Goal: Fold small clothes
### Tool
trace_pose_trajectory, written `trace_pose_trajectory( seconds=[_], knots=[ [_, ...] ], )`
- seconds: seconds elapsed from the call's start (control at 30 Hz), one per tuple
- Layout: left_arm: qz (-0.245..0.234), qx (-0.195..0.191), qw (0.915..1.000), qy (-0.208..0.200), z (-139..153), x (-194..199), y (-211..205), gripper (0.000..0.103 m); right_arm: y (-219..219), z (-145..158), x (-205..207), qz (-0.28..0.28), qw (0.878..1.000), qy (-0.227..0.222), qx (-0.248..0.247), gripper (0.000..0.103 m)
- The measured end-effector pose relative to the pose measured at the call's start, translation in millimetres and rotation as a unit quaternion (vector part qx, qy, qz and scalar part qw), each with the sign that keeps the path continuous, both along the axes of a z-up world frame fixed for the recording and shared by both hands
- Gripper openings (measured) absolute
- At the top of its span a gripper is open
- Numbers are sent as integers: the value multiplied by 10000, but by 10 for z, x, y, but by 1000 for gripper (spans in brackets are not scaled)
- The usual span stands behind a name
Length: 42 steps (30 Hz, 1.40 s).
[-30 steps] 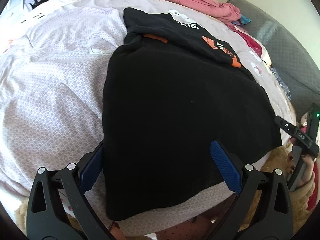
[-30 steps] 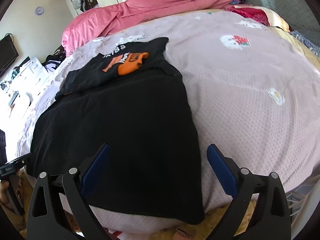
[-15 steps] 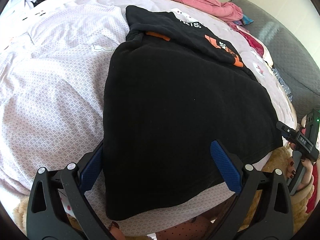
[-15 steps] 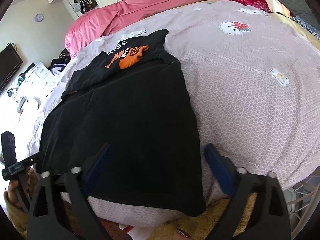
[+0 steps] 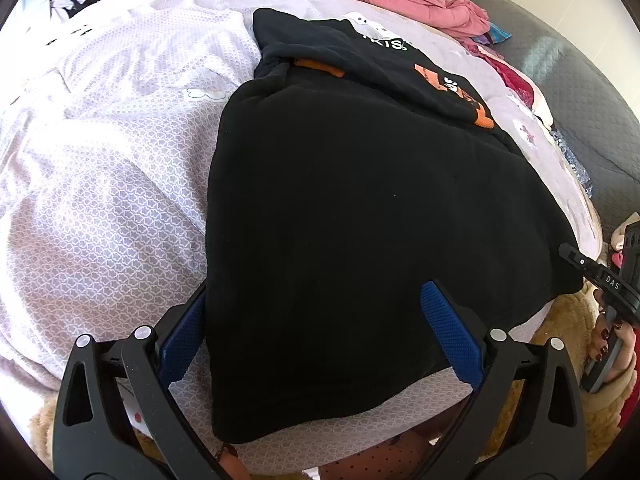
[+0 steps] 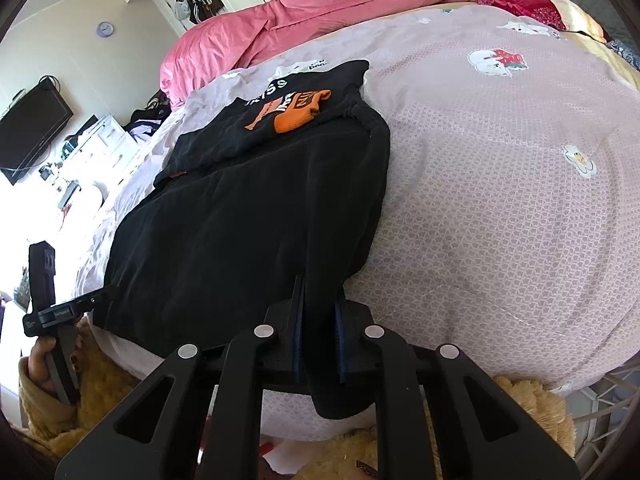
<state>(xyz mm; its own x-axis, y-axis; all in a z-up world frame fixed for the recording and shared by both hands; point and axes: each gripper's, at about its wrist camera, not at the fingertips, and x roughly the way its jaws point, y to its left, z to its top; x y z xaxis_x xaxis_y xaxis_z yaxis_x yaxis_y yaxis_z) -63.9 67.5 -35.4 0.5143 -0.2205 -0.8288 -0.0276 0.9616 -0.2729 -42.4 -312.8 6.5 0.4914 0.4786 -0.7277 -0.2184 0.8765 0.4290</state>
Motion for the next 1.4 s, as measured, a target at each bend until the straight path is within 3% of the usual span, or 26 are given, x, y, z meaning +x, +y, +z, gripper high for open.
trace_pose_trajectory(
  seconds=[0.17, 0.33, 0.43, 0.6, 0.77, 0.97, 1.07, 1.4],
  knots=[
    [3, -17, 10000, 0, -3, 5, 3, 94, -10, -64, -5, 61, 9998, 193, -27, 21],
    [92, -171, 9998, -44, -5, -2, 50, 93, 72, -49, -34, 211, 9995, 115, -192, 28],
    [215, -345, 9991, -113, 13, -25, 115, 92, 51, 5, -56, 147, 9997, -38, -185, 9],
    [397, -357, 9985, -142, 30, -40, 166, 73, -136, 129, -67, -94, 9993, -233, 261, 8],
    [649, -308, 9973, -160, 42, -59, 236, 35, -199, 193, -60, -205, 9983, -305, 442, 8],
    [644, -238, 9975, -145, 44, -63, 229, 30, -221, 211, -24, -268, 9978, -294, 540, 8],
    [609, -206, 9978, -166, 47, -59, 207, 12, -226, 215, -20, -277, 9973, -302, 609, 8],
    [665, -384, 9961, -431, 186, -158, 249, 4, -264, 286, -6, -391, 9958, -452, 695, 8]
  ],
)
